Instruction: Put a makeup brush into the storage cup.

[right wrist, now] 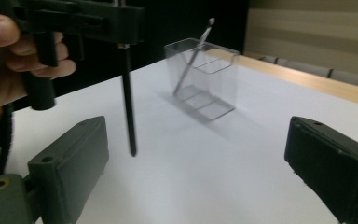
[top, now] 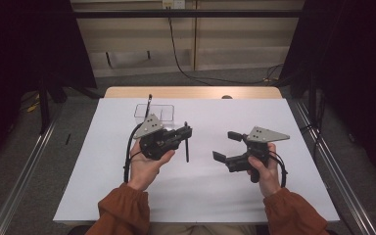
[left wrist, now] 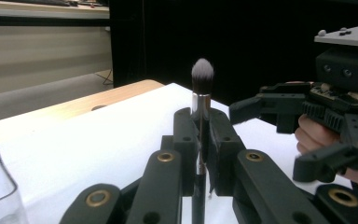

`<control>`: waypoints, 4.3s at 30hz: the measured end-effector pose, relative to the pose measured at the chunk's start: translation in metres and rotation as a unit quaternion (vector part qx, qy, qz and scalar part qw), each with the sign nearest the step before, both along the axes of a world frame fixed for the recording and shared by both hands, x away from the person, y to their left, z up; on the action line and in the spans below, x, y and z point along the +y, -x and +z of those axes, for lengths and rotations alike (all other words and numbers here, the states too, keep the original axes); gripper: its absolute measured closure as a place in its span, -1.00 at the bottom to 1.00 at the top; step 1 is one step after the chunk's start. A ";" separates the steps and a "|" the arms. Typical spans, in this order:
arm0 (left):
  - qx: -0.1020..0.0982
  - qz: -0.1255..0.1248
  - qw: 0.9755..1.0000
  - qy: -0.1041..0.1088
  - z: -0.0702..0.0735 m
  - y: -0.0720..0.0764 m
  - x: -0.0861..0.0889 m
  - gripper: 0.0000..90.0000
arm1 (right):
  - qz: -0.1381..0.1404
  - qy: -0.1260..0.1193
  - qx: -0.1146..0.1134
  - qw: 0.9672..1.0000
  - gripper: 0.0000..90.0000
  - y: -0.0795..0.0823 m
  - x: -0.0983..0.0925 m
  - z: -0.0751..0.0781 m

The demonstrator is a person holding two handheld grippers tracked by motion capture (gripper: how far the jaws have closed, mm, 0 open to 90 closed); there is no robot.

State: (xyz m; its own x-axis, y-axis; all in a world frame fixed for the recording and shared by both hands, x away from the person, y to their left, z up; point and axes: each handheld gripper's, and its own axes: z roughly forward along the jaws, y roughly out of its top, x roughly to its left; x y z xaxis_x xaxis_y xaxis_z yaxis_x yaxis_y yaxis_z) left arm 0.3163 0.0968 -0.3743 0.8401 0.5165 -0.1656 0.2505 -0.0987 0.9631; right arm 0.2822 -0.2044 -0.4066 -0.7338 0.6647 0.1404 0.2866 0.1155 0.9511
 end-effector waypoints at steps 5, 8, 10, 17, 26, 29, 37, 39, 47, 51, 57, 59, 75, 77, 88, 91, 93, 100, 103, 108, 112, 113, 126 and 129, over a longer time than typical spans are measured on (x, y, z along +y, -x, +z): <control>-0.001 0.006 1.000 -0.006 0.001 -0.001 0.006 0.86 | -0.009 0.004 -0.005 1.000 -0.89 0.004 -0.008 -0.001; -0.002 0.012 1.000 -0.007 0.002 -0.002 0.010 0.86 | -0.011 0.006 -0.001 1.000 -0.90 0.006 -0.014 -0.001; -0.004 0.014 1.000 -0.009 0.004 -0.003 0.013 0.86 | -0.017 0.007 -0.001 1.000 -0.90 0.008 -0.019 -0.001; -0.004 0.029 1.000 -0.009 0.006 -0.005 0.027 0.86 | -0.045 0.008 0.002 0.999 -0.95 0.017 -0.035 -0.007; -0.005 0.051 0.999 -0.016 0.010 -0.009 0.044 0.86 | -0.066 0.007 0.011 0.998 -0.95 0.028 -0.054 -0.012; -0.007 0.058 0.998 -0.017 0.013 -0.011 0.051 0.86 | -0.077 0.006 0.013 0.997 -0.95 0.032 -0.062 -0.014; -0.010 0.080 0.997 -0.014 0.019 -0.017 0.068 0.86 | -0.097 0.004 0.016 0.995 -0.96 0.044 -0.078 -0.019; -0.011 0.086 0.996 -0.017 0.021 -0.019 0.071 0.86 | -0.103 0.006 0.015 0.995 -0.96 0.047 -0.082 -0.020; -0.012 0.115 0.993 -0.017 0.029 -0.034 0.086 0.86 | -0.128 0.000 0.016 0.992 -0.96 0.063 -0.096 -0.024; -0.008 0.125 0.992 -0.012 0.029 -0.040 0.093 0.86 | -0.141 0.000 0.010 0.990 -0.97 0.067 -0.100 -0.026; -0.009 0.132 0.991 -0.008 0.030 -0.047 0.098 0.86 | -0.142 0.003 0.011 0.990 -0.98 0.071 -0.101 -0.032; -0.008 0.135 0.991 -0.010 0.031 -0.049 0.097 0.86 | -0.141 0.003 0.008 0.990 -0.99 0.072 -0.100 -0.033; -0.027 0.157 0.987 -0.022 0.043 -0.074 0.102 0.86 | -0.142 0.012 -0.004 0.990 -1.00 0.072 -0.098 -0.039; -0.031 0.160 0.986 -0.022 0.047 -0.077 0.103 0.86 | -0.141 0.013 -0.003 0.990 -1.00 0.072 -0.097 -0.039; -0.036 0.179 0.983 -0.021 0.055 -0.093 0.104 0.86 | -0.138 0.012 -0.004 0.990 -1.00 0.072 -0.098 -0.039; -0.039 0.183 0.982 -0.024 0.056 -0.097 0.103 0.86 | -0.138 0.011 -0.005 0.990 -1.00 0.072 -0.098 -0.039; -0.042 0.188 0.981 -0.024 0.057 -0.099 0.103 0.86 | -0.137 0.012 -0.004 0.991 -1.00 0.072 -0.098 -0.039; -0.046 0.197 0.979 -0.030 0.060 -0.107 0.102 0.86 | -0.137 0.012 -0.004 0.991 -1.00 0.072 -0.098 -0.039; -0.053 0.195 0.979 -0.030 0.063 -0.109 0.097 0.86 | -0.137 0.013 -0.003 0.991 -1.00 0.072 -0.098 -0.040; -0.057 0.202 0.977 -0.035 0.065 -0.115 0.093 0.86 | -0.136 0.013 -0.005 0.991 -1.00 0.072 -0.098 -0.039; -0.050 0.208 0.976 -0.036 0.060 -0.119 0.095 0.86 | -0.137 0.013 -0.006 0.991 -1.00 0.072 -0.098 -0.039; -0.047 0.210 0.976 -0.036 0.058 -0.120 0.095 0.86 | -0.136 0.014 -0.005 0.991 -1.00 0.072 -0.099 -0.039; -0.029 0.209 0.976 -0.052 0.033 -0.122 0.095 0.86 | -0.133 0.017 -0.007 0.991 -1.00 0.073 -0.098 -0.039; -0.027 0.207 0.976 -0.057 0.029 -0.122 0.095 0.86 | -0.133 0.018 -0.007 0.991 -1.00 0.072 -0.098 -0.039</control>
State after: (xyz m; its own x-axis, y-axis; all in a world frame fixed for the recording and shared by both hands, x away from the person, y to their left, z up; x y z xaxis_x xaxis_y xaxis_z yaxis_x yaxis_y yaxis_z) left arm 0.4385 0.1921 -0.3453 0.5612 0.8263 -0.0479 0.2407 -0.1075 0.9646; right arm 0.2098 -0.3020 -0.4458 -0.5333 0.8394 0.1049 0.2987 0.0709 0.9517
